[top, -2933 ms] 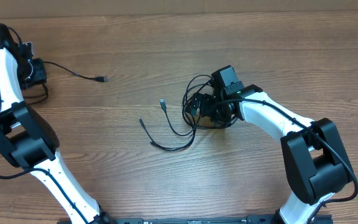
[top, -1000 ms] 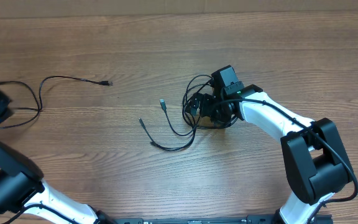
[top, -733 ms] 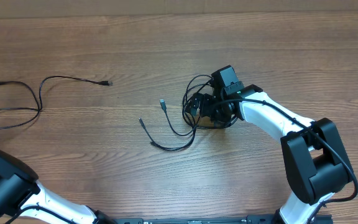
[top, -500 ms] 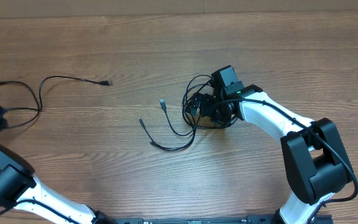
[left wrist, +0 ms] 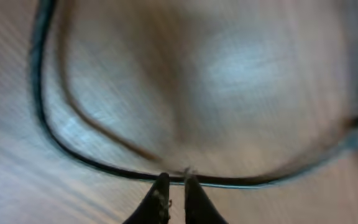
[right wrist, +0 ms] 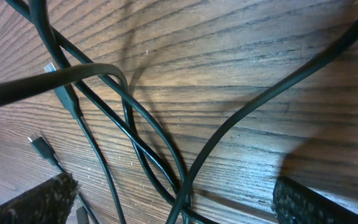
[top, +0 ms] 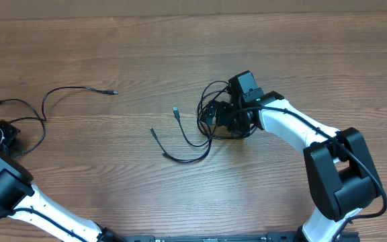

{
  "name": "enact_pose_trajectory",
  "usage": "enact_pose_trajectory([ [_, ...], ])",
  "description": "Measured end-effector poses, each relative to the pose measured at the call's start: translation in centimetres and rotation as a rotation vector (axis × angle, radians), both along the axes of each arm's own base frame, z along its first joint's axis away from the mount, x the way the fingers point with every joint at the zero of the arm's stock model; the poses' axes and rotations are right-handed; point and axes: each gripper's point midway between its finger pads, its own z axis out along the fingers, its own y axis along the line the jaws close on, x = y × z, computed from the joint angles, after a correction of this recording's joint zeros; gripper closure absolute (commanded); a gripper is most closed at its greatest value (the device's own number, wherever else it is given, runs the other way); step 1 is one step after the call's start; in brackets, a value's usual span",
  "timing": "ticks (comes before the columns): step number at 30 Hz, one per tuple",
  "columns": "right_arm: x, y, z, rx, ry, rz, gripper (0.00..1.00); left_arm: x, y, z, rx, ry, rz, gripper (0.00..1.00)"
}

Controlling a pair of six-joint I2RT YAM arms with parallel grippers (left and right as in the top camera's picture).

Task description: Untangle cables

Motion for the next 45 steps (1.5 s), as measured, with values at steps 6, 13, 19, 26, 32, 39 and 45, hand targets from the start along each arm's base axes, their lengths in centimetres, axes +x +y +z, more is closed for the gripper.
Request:
enact_pose_trajectory([
  [6, 0.0, 0.0, 0.0, 0.000, 0.000, 0.000, 0.00, 6.1, -0.1, 5.6, -0.005, -0.255, -0.135, 0.41],
  [13, 0.0, 0.0, 0.0, 0.001, 0.000, 0.000, 0.00, 12.4, -5.7, 9.8, 0.046, -0.420, -0.528, 0.23],
  [19, 0.0, 0.0, 0.0, 0.001, 0.000, 0.000, 0.00, 16.5, -11.7, 9.6, 0.111, -0.441, -0.844, 0.22],
  [26, 0.0, 0.0, 0.0, 0.000, 0.000, 0.000, 0.00, 19.1, -13.2, 7.1, 0.249, -0.341, -0.984, 0.20],
  [32, 0.0, 0.0, 0.0, 0.001, 0.000, 0.000, 0.00, 18.8, -12.5, 3.6, 0.248, -0.244, -0.998, 0.25],
  [39, 0.0, 0.0, 0.0, 0.001, 0.000, 0.000, 0.00, 18.1, -12.2, 0.8, 0.215, -0.190, -1.017, 0.73],
  [45, 0.0, 0.0, 0.0, 0.000, 0.000, 0.000, 0.00, 18.2, -11.7, 0.8, 0.228, -0.192, -1.007, 0.82],
])
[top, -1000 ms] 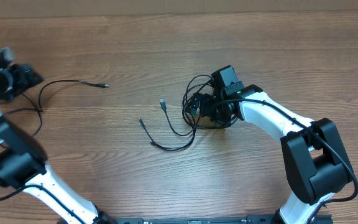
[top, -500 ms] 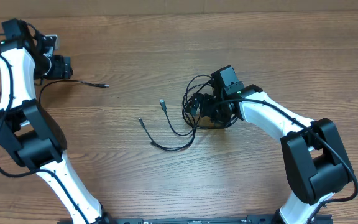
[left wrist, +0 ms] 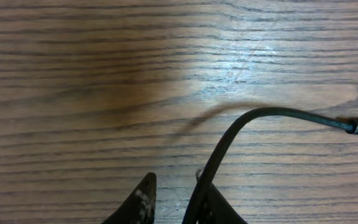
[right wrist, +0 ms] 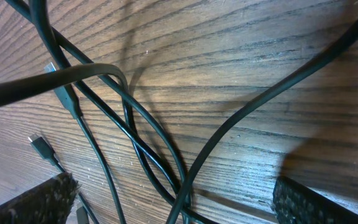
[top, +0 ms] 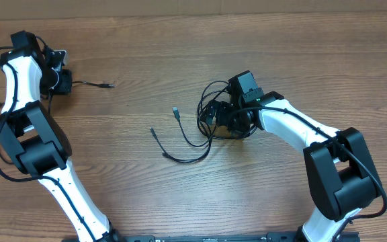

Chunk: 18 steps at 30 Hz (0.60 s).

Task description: Untangle cables

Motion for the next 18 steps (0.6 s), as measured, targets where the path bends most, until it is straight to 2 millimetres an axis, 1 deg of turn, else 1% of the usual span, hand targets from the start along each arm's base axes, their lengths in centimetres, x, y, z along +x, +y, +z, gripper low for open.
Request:
enact_pose_trajectory([
  [3, 0.0, 0.0, 0.0, 0.000, 0.000, 0.000, 0.00, -0.1, 1.2, 0.0, 0.039, 0.004, 0.064, 0.84],
  [4, 0.0, 0.0, 0.0, 0.001, 0.000, -0.001, 0.00, -0.3, 1.8, 0.0, 0.059, 0.012, 0.107, 0.84],
  [8, 0.0, 0.0, 0.0, 0.000, 0.000, 0.000, 0.00, -2.0, 5.2, 0.1, 0.111, 0.037, 0.309, 0.85],
  [9, 0.0, 0.0, 0.0, 0.000, 0.000, -0.001, 0.00, -2.6, 6.2, 0.1, 0.114, 0.041, 0.370, 0.85],
  [10, 0.0, 0.0, 0.0, 0.000, 0.000, 0.000, 0.00, -3.2, 7.1, 0.1, 0.111, 0.043, 0.421, 0.82],
  [11, 0.0, 0.0, 0.0, 0.001, 0.000, 0.000, 0.00, -3.8, 8.0, 0.0, 0.106, 0.045, 0.468, 0.70],
  [12, 0.0, 0.0, 0.0, 0.000, 0.000, 0.000, 0.00, -4.5, 9.0, 0.0, 0.097, 0.044, 0.519, 0.54],
  [13, 0.0, 0.0, 0.0, 0.000, 0.001, 0.000, 0.00, -5.1, 9.9, 0.0, 0.088, 0.041, 0.558, 0.32],
  [14, 0.0, 0.0, 0.0, 0.000, 0.000, 0.000, 0.00, -5.4, 10.6, 0.0, 0.071, 0.031, 0.590, 0.23],
  [15, 0.0, 0.0, 0.0, 0.000, 0.000, 0.000, 0.00, -5.7, 11.4, 0.0, 0.051, 0.018, 0.617, 0.18],
  [18, 0.0, 0.0, 0.0, 0.001, 0.000, 0.000, 0.00, -6.3, 12.5, 0.1, -0.025, -0.014, 0.644, 0.10],
])
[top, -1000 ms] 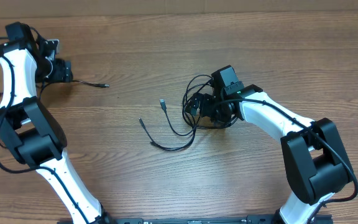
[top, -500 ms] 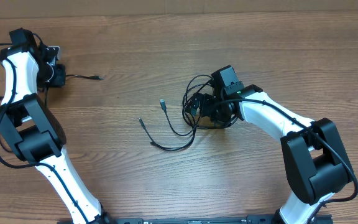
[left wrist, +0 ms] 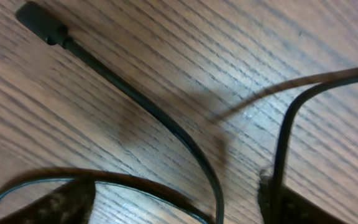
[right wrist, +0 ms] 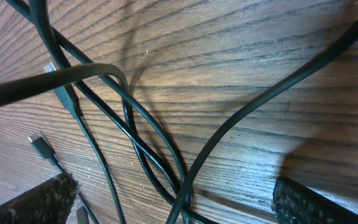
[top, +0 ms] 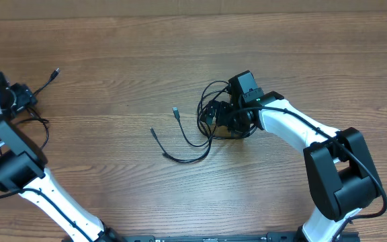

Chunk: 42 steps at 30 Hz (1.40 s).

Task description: Untangle cables

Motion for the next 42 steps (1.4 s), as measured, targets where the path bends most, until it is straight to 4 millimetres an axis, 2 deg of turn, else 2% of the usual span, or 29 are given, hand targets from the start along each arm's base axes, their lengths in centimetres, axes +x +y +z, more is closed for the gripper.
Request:
enact_pose_trajectory([
  [2, 0.0, 0.0, 0.0, -0.001, 0.001, 0.000, 0.00, 0.2, -0.3, 0.1, -0.047, -0.038, -0.016, 0.00],
  [6, 0.0, 0.0, 0.0, 0.000, 0.000, 0.000, 0.00, 1.6, -2.0, 0.7, -0.154, -0.131, -0.066, 0.00],
  [10, 0.0, 0.0, 0.0, 0.000, 0.000, 0.000, 0.00, 3.6, -3.4, 3.2, -0.231, -0.250, -0.110, 0.00],
  [14, 0.0, 0.0, 0.0, 0.000, 0.000, 0.000, 0.00, 4.6, -4.5, 8.4, -0.242, -0.372, -0.143, 0.00],
  [18, 0.0, 0.0, 0.0, 0.000, 0.000, 0.000, 0.00, 5.1, -6.2, 16.1, -0.230, -0.525, -0.182, 0.00],
  [19, 0.0, 0.0, 0.0, 0.000, 0.001, 0.000, 0.00, 5.0, -7.0, 18.4, -0.237, -0.571, -0.200, 0.00],
  [21, 0.0, 0.0, 0.0, 0.000, 0.000, 0.000, 0.00, 4.7, -8.9, 21.7, -0.276, -0.633, -0.227, 0.00],
  [23, 0.0, 0.0, 0.0, 0.000, 0.000, 0.000, 0.00, 4.3, -11.4, 24.2, -0.350, -0.676, -0.253, 0.01],
  [24, 0.0, 0.0, 0.0, 0.000, 0.000, -0.001, 0.00, 4.1, -12.8, 24.9, -0.398, -0.677, -0.261, 0.00],
  [25, 0.0, 0.0, 0.0, 0.000, 0.000, 0.000, 0.00, 3.7, -14.1, 25.2, -0.452, -0.669, -0.262, 0.02],
  [27, 0.0, 0.0, 0.0, 0.000, 0.000, 0.000, 0.00, 2.7, -17.1, 24.7, -0.586, -0.602, -0.247, 0.96],
  [30, 0.0, 0.0, 0.0, 0.000, 0.000, 0.000, 0.00, 1.2, -21.2, 23.4, -0.714, -0.468, -0.236, 0.96],
  [33, 0.0, 0.0, 0.0, 0.000, 0.000, 0.000, 0.00, 0.3, -24.8, 22.7, -0.762, -0.368, -0.273, 0.96],
  [40, 0.0, 0.0, 0.0, -0.001, 0.002, 0.000, 0.00, -1.4, -33.6, 21.2, -0.732, -0.177, -0.512, 0.96],
  [42, -0.9, -0.2, -0.2, -0.004, 0.043, 0.007, 0.00, -2.2, -36.8, 20.4, -0.688, -0.106, -0.609, 0.96],
])
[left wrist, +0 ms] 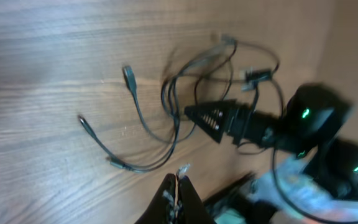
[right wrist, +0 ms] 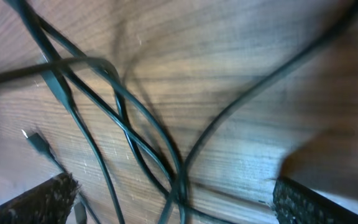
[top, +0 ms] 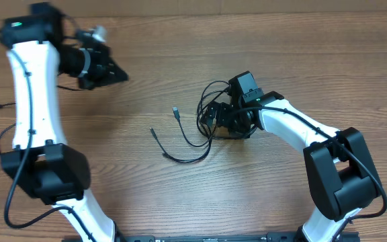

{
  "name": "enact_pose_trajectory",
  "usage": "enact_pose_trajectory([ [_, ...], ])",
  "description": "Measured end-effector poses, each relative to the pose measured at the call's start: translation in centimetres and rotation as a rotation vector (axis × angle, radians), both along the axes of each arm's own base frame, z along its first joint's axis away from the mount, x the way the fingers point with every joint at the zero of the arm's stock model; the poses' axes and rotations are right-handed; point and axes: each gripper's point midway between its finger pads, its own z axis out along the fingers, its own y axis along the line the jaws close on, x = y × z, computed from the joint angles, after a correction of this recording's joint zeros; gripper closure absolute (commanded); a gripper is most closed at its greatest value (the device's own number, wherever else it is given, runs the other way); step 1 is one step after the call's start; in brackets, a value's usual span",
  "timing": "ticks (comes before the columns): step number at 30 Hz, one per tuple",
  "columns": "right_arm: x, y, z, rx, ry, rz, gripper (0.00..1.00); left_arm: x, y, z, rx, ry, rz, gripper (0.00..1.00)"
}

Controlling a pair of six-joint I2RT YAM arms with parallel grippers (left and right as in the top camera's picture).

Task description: Untangle cables

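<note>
A knot of black cables (top: 210, 111) lies mid-table, with loose plug ends (top: 175, 111) trailing to its left. It also shows, blurred, in the left wrist view as the knot of cables (left wrist: 197, 81). My right gripper (top: 222, 121) is low over it. The right gripper (right wrist: 185, 193) is open, its fingers (right wrist: 55, 196) wide apart with several strands crossing between them. My left gripper (top: 116, 75) is raised at the back left, pointing toward the knot. The left gripper (left wrist: 178, 183) is shut with nothing seen in it.
The end of a separate black cable shows at the table's left edge; the left arm (top: 29, 101) hides most of it. The right arm (top: 294, 128) reaches in from the front right. The wooden table (top: 314, 54) has a cardboard wall behind it.
My left gripper was open, low at the far left edge beside the separate cable. It is now raised at the back left, shut, facing the knot. The right wrist view is slightly blurred.
My left gripper was nearly shut on the separate cable at the far left edge. Then it was at the back left with that cable between its fingers. Then it stood open at the left edge. Now it is raised and shut. The right gripper stayed open over the knot.
</note>
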Motion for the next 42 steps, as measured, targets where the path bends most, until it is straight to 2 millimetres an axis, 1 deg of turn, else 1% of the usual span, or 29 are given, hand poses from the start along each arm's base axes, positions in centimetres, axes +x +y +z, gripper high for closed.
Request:
enact_pose_trajectory([
  [2, -1.1, -0.3, 0.2, -0.006, 0.051, 0.020, 0.01, -0.7, -2.1, -0.4, 0.039, 0.012, -0.068, 0.96],
  [3, -1.5, -0.4, 0.4, -0.013, 0.072, 0.035, 0.04, -1.0, -3.2, -0.7, 0.062, 0.015, -0.103, 0.96],
  [4, -1.8, -0.6, 0.9, -0.020, 0.091, 0.053, 0.06, -1.3, -4.1, -0.9, 0.080, 0.016, -0.133, 0.96],
  [5, -2.0, -0.9, 1.7, -0.027, 0.109, 0.070, 0.06, -1.7, -5.2, -1.1, 0.108, 0.014, -0.171, 0.96],
  [7, -1.8, -1.2, 3.5, -0.034, 0.109, 0.090, 0.07, -2.1, -6.9, -1.6, 0.158, 0.001, -0.227, 0.96],
  [9, -1.1, -1.7, 5.9, -0.039, 0.074, 0.092, 0.07, -2.3, -8.5, -2.1, 0.218, -0.015, -0.266, 0.96],
  [11, -0.5, -2.5, 8.1, -0.059, 0.032, 0.081, 0.04, -2.5, -9.6, -2.4, 0.262, -0.020, -0.284, 0.96],
  [13, -0.3, -3.7, 9.5, -0.084, 0.008, 0.052, 0.02, -3.0, -10.7, -2.8, 0.316, -0.023, -0.303, 0.95],
  [15, -0.3, -5.8, 10.0, -0.124, 0.016, 0.004, 0.00, -3.4, -11.5, -3.1, 0.367, -0.024, -0.314, 0.93],
  [16, -0.1, -7.1, 9.9, -0.147, 0.030, -0.032, 0.00, -3.5, -11.9, -3.2, 0.391, -0.027, -0.316, 0.91],
  [17, 0.1, -8.1, 9.8, -0.158, 0.035, -0.056, 0.00, -3.6, -12.3, -3.3, 0.408, -0.033, -0.317, 0.89],
  [18, 0.6, -9.7, 9.5, -0.176, 0.040, -0.104, 0.00, -3.6, -12.8, -3.5, 0.424, -0.041, -0.317, 0.88],
  [19, 0.8, -10.5, 9.4, -0.183, 0.044, -0.126, 0.00, -3.5, -13.4, -3.8, 0.438, -0.050, -0.316, 0.87],
  [22, 1.2, -13.8, 8.7, -0.211, 0.066, -0.212, 0.00, -3.7, -14.7, -4.9, 0.458, -0.059, -0.325, 0.84],
  [26, 0.8, -17.2, 7.8, -0.237, 0.109, -0.296, 0.00, -4.3, -16.0, -7.0, 0.480, -0.049, -0.340, 0.79],
  [30, -0.3, -19.2, 6.5, -0.293, 0.148, -0.322, 0.00, -4.8, -16.7, -9.1, 0.487, -0.033, -0.352, 0.67],
  [32, -0.7, -20.0, 5.7, -0.326, 0.158, -0.331, 0.00, -5.1, -17.1, -10.0, 0.485, -0.026, -0.357, 0.66],
  [36, -1.0, -21.5, 4.5, -0.370, 0.157, -0.355, 0.00, -5.5, -17.3, -11.3, 0.489, -0.016, -0.368, 0.66],
  [38, -1.3, -22.5, 3.9, -0.392, 0.169, -0.379, 0.00, -5.7, -17.4, -11.9, 0.491, -0.012, -0.375, 0.63],
  [42, -1.9, -25.2, 2.9, -0.430, 0.188, -0.457, 0.00, -6.0, -17.8, -12.9, 0.491, -0.014, -0.388, 0.62],
])
